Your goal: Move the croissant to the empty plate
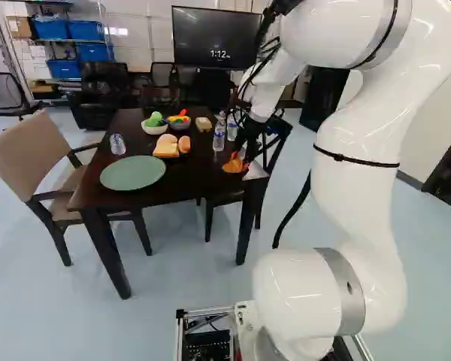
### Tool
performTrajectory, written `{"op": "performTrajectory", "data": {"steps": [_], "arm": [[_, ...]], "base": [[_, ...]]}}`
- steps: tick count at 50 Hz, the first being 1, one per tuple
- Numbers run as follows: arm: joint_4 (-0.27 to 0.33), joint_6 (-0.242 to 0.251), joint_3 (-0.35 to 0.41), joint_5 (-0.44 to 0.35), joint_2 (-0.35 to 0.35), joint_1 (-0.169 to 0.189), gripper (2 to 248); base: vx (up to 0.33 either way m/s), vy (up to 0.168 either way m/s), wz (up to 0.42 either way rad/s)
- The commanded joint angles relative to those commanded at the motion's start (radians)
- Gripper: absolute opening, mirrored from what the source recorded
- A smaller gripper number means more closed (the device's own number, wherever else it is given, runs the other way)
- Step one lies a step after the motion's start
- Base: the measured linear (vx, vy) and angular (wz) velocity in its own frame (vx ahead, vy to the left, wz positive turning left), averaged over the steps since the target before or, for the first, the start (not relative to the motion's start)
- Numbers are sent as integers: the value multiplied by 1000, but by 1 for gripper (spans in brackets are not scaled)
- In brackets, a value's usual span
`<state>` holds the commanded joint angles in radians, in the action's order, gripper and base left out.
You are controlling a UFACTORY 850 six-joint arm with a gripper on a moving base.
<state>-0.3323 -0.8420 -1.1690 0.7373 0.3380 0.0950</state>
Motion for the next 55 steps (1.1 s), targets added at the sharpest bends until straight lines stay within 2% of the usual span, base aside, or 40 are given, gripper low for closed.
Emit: {"op": "performTrajectory", "data": {"steps": [47,55], "arm": [[0,0,26,0,-147,-1,124],[0,0,24,0,-167,-14,124]], "base": [[0,0,0],[0,0,0]]}}
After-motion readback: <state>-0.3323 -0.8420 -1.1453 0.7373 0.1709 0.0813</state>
